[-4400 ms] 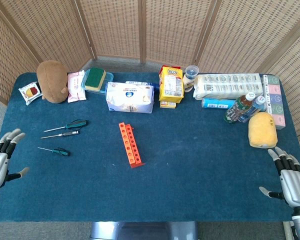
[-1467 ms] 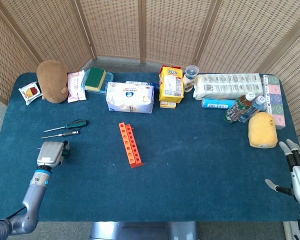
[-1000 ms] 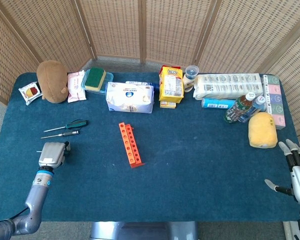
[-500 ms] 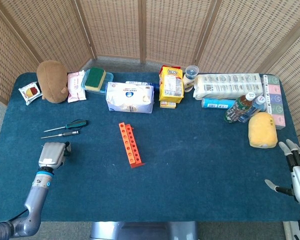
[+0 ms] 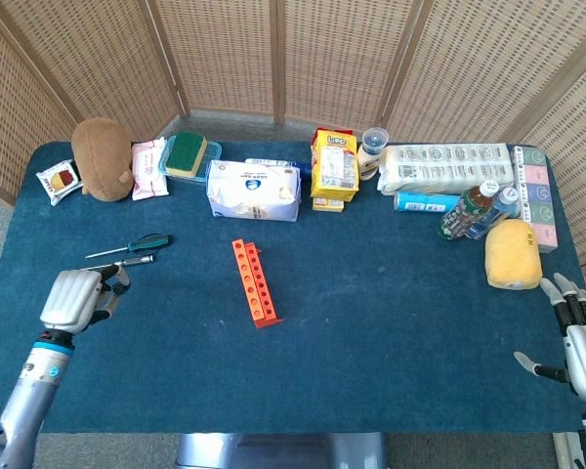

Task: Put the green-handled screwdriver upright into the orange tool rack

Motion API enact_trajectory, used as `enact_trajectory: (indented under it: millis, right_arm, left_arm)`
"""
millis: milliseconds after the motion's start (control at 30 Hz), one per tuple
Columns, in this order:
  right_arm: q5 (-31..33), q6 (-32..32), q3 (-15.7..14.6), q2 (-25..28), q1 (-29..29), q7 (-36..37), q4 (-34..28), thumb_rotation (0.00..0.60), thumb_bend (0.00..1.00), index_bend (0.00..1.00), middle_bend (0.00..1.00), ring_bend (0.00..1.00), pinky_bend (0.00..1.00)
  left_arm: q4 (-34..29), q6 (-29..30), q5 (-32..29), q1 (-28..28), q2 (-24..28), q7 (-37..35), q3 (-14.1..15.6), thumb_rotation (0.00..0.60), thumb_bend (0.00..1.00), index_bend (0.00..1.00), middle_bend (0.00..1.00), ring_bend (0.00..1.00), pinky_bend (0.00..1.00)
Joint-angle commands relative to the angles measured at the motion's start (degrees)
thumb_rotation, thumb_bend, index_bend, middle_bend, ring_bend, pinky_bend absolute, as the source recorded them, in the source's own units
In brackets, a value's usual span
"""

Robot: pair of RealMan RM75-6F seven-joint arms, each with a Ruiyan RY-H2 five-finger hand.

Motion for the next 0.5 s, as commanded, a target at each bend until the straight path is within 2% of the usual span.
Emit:
enact_trajectory:
  millis: [33, 233, 367, 500]
  right_arm:
    - [0.10, -0.12, -0.03, -0.10, 0.03, -0.26, -0.08, 0.565, 0.02, 0.00, 0.00, 0.00, 0.00]
    - [0.19, -0.22, -0.04, -0.15, 0.07, -0.52, -0.21, 0.565, 0.02, 0.00, 0.00, 0.00, 0.00]
    - [0.22, -0.17, -0.04, -0.12, 0.03, -0.51, -0.24, 0.562, 0.02, 0.00, 0.00, 0.00, 0.00]
    - [0.32, -0.19, 0.01, -0.09, 0.04, -0.47, -0.22, 0.566, 0.02, 0.00, 0.00, 0.00, 0.00]
  left_arm:
    - [-4.05, 2.54, 3.50, 1.59, 3.94, -3.25, 0.41, 0.600, 0.39, 0.54, 1.00, 0.96, 0.95]
    - [-8.39, 4.03, 7.16, 2.30, 7.38, -5.78, 0.94, 0.600, 0.38, 0.54, 1.00, 0.96, 0.95]
    - [-10.79, 2.43, 8.74, 1.58, 9.03, -9.15, 1.27, 0.600, 0.39, 0.54, 1.00, 0.96, 0.95]
    - [-13.16, 0.79, 9.45, 0.69, 10.36, -9.45, 1.46, 0.600, 0.39, 0.54, 1.00, 0.96, 0.95]
